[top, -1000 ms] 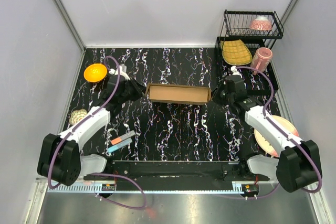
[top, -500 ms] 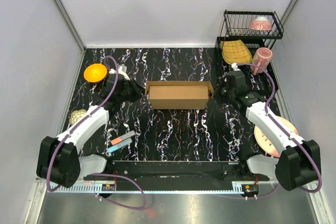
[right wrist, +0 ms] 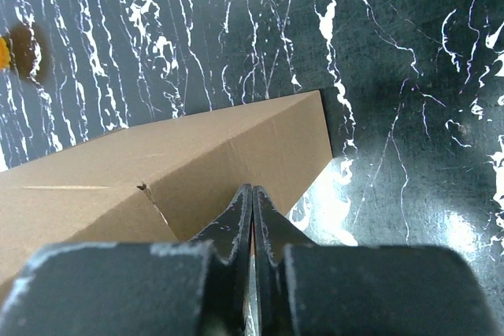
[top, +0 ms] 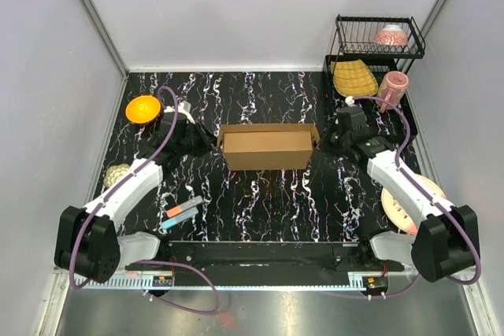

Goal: Fold the paper box

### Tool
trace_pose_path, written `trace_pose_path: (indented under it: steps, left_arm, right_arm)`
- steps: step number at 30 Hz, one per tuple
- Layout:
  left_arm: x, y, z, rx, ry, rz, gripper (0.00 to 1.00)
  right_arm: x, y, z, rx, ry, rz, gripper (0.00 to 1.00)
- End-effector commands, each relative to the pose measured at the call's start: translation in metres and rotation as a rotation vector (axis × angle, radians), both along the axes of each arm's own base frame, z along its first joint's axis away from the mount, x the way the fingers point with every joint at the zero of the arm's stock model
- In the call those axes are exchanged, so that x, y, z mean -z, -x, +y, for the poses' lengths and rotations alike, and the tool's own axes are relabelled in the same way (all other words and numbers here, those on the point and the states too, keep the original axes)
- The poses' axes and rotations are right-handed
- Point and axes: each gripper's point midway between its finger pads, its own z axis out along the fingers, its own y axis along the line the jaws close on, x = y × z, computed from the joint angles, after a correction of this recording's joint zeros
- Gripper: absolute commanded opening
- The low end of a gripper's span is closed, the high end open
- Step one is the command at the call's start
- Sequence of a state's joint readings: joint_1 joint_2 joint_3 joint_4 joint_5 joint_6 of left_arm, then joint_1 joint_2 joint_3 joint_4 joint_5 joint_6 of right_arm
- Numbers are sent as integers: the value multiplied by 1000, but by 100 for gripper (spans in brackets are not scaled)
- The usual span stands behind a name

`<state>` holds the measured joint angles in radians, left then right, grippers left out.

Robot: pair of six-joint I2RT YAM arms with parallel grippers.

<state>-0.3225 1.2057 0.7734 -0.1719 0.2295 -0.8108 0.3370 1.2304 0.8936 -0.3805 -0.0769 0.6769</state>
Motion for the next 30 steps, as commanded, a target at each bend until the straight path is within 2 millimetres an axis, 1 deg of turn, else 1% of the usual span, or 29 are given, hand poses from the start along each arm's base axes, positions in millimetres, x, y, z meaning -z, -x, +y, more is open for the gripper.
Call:
trace_pose_path:
  steps: [1, 3, 8, 13, 18, 19, 21, 22, 24, 25, 26, 27, 28, 29, 30]
  left_arm:
    - [-24, -11, -5, 26, 25, -59, 24]
    - [-22, -12, -1, 14, 16, -53, 29]
    - [-23, -15, 6, -2, -9, -60, 37]
    - [-22, -17, 16, -26, -38, -57, 42]
    - [-23, -20, 27, -54, -61, -56, 45]
    - [-25, -21, 29, -59, -67, -62, 46]
    - [-23, -20, 37, -82, -88, -49, 49]
    - [-27, -21, 45, -108, -115, -65, 50]
    - [-26, -20, 62, -161, -159, -59, 52]
    - [-35, -21, 76, -219, -189, -85, 53]
    - [-38, -20, 84, -252, -203, -92, 55]
    - [-41, -20, 96, -300, -225, -99, 58]
    - [-54, -18, 107, -349, -244, -144, 60]
    - [-61, -18, 112, -370, -250, -170, 61]
    - [-69, -17, 115, -383, -254, -200, 63]
  right_arm:
    - [-3, -4, 6, -34, -12, -18, 7]
    - [0, -4, 3, -30, -2, -19, 8]
    - [6, -4, -7, -21, 31, -11, 11]
    - [6, -5, -21, 0, 73, -18, 21]
    - [7, -3, -35, 24, 107, -14, 22]
    - [4, -4, -39, 38, 121, -25, 23]
    - [3, 0, -45, 47, 141, -16, 23]
    - [0, -2, -57, 89, 186, -30, 23]
    - [-10, 3, -69, 125, 222, -54, 25]
    - [-20, 0, -78, 166, 255, -80, 25]
    - [-30, 3, -84, 191, 264, -106, 27]
    - [-39, 3, -88, 210, 270, -131, 28]
    - [-56, 4, -93, 235, 272, -182, 30]
    - [-66, 5, -94, 244, 262, -210, 32]
    - [-77, 5, -93, 242, 248, -246, 38]
